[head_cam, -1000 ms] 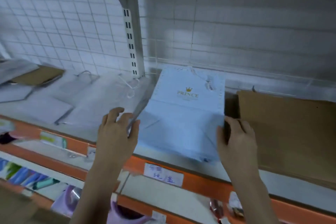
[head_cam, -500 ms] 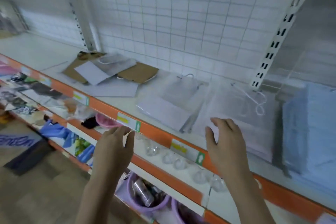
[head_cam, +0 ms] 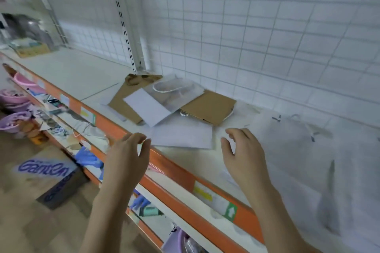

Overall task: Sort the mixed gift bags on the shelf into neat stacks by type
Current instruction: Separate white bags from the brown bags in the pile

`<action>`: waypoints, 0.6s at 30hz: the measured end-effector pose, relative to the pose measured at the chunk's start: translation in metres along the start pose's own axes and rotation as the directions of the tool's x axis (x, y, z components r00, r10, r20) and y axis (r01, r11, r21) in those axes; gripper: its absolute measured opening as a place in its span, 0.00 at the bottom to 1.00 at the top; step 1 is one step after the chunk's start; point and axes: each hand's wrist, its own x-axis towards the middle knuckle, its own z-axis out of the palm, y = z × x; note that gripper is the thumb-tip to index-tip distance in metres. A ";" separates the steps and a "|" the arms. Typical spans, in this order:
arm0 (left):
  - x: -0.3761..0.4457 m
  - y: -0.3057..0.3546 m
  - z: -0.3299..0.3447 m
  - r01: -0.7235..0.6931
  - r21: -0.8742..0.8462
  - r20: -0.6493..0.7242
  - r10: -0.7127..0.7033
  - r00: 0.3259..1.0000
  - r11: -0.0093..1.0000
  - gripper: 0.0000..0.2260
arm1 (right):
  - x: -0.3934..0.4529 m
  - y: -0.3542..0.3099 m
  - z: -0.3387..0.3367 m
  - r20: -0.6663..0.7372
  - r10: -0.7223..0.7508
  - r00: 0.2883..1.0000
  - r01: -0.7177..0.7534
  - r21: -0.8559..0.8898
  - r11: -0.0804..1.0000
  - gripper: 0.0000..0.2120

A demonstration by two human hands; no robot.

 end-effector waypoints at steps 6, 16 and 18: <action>0.052 -0.046 0.015 0.020 -0.008 0.041 -0.020 0.999 1.000 0.08 | 0.040 -0.024 0.050 0.052 0.005 0.999 -0.004 -0.009 1.000 0.13; 0.167 -0.098 0.050 -0.069 -0.120 0.145 0.086 0.986 0.990 0.11 | 0.085 -0.055 0.123 -0.095 0.264 0.960 -0.275 -0.120 0.954 0.09; 0.193 -0.110 0.053 -0.100 -0.160 0.172 0.127 0.977 0.982 0.12 | 0.091 -0.069 0.136 -0.141 0.317 0.938 -0.334 -0.125 0.934 0.08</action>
